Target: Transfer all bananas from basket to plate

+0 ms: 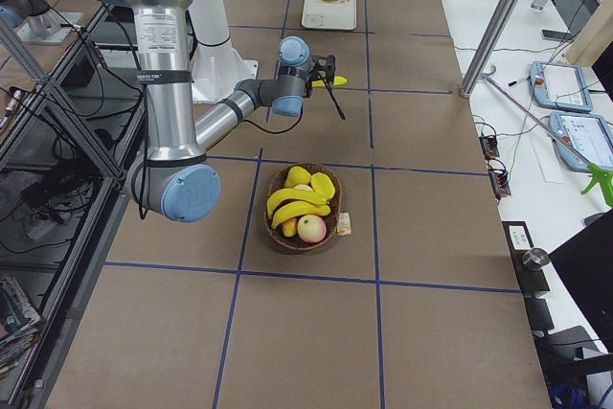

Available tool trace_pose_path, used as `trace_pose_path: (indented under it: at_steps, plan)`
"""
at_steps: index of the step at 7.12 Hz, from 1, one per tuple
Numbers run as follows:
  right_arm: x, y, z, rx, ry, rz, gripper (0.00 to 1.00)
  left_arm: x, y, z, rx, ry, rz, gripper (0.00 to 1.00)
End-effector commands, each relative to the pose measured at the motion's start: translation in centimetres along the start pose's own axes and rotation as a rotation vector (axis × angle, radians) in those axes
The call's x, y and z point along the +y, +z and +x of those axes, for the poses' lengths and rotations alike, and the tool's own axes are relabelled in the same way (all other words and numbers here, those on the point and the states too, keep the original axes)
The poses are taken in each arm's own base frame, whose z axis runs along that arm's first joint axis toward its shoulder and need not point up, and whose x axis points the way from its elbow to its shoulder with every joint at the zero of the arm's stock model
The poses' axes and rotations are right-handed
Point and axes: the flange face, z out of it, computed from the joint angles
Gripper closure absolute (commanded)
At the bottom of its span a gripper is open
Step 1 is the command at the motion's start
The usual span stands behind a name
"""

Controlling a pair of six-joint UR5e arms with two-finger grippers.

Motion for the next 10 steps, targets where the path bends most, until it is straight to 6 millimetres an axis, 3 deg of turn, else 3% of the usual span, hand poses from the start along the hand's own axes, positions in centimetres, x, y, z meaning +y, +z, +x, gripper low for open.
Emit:
trace_pose_path:
  at_steps: [1,3,4,5,10]
  plan:
    - [4.2,5.1,-4.4,-0.060,-0.005,0.050,0.93,1.6,3.9,6.0,0.050,-0.099,0.025,0.01]
    - [4.9,8.7,-7.7,-0.088,-0.010,0.046,0.93,3.9,7.6,11.5,0.106,-0.125,0.067,0.01]
    - [5.4,9.4,-8.2,-0.093,-0.011,0.055,0.93,5.3,9.2,12.7,0.116,-0.120,0.068,0.01]
    - [5.6,9.5,-8.3,-0.094,-0.012,0.056,0.93,6.5,10.2,13.3,0.120,-0.113,0.060,0.01]
    - [5.3,10.4,-13.0,-0.065,-0.011,0.056,0.94,11.2,13.9,16.2,0.139,-0.083,-0.028,0.01]
